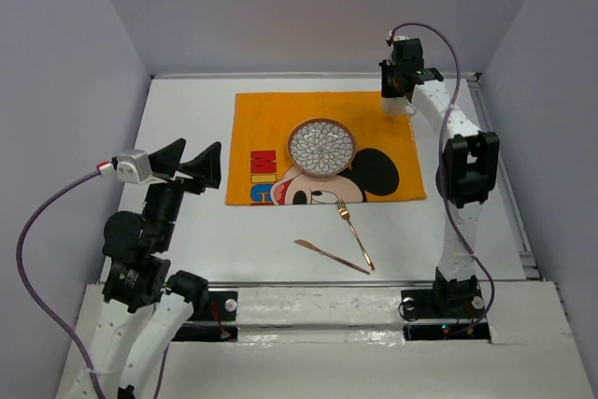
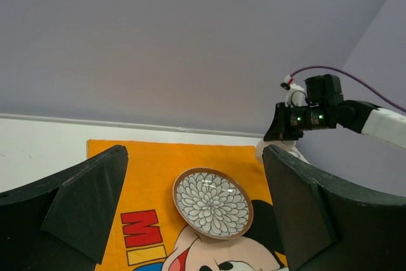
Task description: Set the dinner table for one person
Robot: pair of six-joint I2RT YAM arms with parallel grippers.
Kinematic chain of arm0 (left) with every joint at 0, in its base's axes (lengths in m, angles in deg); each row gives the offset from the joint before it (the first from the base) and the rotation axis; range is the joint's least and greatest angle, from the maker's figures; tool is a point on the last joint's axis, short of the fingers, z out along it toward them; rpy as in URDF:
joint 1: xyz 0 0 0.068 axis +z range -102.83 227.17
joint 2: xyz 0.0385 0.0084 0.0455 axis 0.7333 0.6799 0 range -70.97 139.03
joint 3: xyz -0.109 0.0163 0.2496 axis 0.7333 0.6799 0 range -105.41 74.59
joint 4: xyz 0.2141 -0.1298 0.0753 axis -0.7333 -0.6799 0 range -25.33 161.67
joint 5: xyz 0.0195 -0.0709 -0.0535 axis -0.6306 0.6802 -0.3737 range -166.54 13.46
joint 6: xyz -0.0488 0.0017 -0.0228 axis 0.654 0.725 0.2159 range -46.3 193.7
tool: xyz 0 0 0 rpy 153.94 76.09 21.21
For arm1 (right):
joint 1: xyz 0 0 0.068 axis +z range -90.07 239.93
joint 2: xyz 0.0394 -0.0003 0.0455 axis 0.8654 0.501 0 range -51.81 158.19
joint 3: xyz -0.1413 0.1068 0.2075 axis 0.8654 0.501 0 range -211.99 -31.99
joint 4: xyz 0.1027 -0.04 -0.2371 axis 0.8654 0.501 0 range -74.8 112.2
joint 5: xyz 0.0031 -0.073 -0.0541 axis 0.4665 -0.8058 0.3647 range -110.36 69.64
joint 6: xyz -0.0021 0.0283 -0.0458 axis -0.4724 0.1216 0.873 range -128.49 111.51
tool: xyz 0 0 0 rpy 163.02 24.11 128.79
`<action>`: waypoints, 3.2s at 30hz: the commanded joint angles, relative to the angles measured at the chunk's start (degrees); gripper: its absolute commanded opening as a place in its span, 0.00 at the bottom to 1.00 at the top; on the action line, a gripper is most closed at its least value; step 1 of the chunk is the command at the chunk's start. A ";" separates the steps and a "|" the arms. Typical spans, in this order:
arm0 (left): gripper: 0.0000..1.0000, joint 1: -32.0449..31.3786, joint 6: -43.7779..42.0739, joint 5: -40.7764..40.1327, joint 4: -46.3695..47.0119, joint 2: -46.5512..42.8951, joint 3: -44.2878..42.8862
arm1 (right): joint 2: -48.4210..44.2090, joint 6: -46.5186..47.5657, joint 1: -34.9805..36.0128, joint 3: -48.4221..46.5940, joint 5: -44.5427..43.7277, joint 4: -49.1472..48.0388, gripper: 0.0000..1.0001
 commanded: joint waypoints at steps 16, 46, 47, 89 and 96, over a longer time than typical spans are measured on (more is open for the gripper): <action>0.99 2.82 -0.19 1.62 2.88 2.54 0.21 | 17.78 10.87 0.09 -26.29 -0.81 7.87 0.00; 0.99 4.58 0.25 2.85 3.23 0.52 0.21 | -34.49 -17.60 18.17 50.93 8.25 -29.64 0.52; 0.99 4.49 0.42 2.85 3.32 0.43 0.21 | -36.08 -17.78 20.37 53.84 7.72 -30.87 0.47; 0.99 4.40 0.77 3.46 3.76 -0.18 0.30 | -33.08 -31.67 41.22 61.88 -15.48 9.87 0.00; 0.99 4.41 0.86 3.46 3.84 0.08 0.30 | -43.82 -26.58 41.75 53.99 -18.04 10.52 0.00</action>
